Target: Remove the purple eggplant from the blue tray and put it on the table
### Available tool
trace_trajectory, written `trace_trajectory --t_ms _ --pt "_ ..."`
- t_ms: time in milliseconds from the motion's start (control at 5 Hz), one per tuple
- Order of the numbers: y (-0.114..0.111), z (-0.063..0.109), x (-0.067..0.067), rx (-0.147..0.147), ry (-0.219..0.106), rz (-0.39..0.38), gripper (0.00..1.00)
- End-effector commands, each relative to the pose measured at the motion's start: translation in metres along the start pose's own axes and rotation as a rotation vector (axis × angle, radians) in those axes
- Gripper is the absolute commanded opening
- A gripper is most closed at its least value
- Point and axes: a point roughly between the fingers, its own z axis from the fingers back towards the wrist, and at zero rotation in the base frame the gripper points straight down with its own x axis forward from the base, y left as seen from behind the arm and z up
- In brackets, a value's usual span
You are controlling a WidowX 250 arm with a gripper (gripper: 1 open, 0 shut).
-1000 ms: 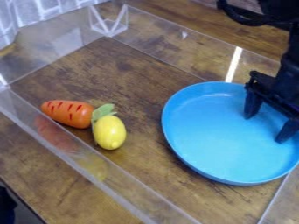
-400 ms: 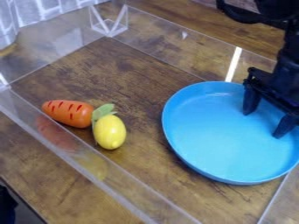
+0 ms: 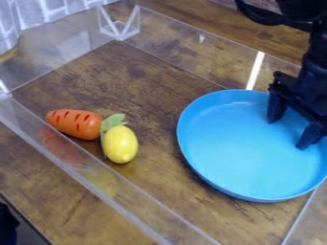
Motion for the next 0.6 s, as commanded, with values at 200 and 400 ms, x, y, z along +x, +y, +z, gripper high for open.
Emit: trace_trajectory --t_ms 200,400 --pt "0.003 -0.0104 -0.0056 0.001 -0.015 -0.097 1.0" --pt "-0.0004 -0.0127 -0.0073 -0.002 -0.015 -0.149 1.0"
